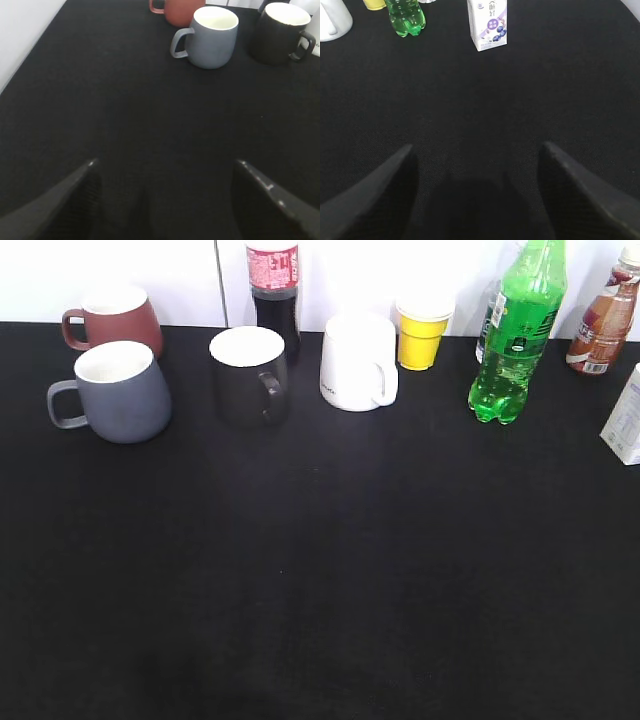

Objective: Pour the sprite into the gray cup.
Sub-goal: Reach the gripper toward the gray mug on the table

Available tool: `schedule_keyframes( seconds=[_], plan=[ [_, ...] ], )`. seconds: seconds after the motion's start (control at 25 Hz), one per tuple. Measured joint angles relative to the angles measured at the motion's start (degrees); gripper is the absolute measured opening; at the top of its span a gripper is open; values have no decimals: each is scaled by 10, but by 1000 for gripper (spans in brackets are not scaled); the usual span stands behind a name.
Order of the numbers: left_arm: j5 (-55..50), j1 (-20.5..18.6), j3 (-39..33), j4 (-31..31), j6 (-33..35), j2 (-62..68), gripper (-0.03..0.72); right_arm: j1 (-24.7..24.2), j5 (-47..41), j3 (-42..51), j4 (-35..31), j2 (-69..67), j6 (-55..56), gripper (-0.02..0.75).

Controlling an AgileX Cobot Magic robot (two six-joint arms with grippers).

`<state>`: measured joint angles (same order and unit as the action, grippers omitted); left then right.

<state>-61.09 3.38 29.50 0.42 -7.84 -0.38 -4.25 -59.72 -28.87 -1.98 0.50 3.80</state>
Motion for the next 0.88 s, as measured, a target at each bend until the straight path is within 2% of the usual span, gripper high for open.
schedule_keyframes(
  seconds=[0.16,0.36,0.4,0.48,0.6,0.68,0.76,0.88],
  plan=[
    [0,0,0,1,0,0,604,0,0,0,0,0,0,566],
    [20,0,8,1,0,0,539,0,0,0,0,0,0,566],
    [72,0,11,1,0,0,536,0,0,0,0,0,0,566],
    [241,0,-10,18,0,7,534,0,0,0,0,0,0,566],
    [528,0,-112,29,0,110,534,0,0,0,0,0,0,566],
    [683,0,-155,37,0,239,534,0,0,0,0,0,0,566],
    [824,0,-160,63,0,405,534,0,0,0,0,0,0,566],
    [1064,0,-160,66,0,678,534,0,0,0,0,0,0,566]
  ],
)
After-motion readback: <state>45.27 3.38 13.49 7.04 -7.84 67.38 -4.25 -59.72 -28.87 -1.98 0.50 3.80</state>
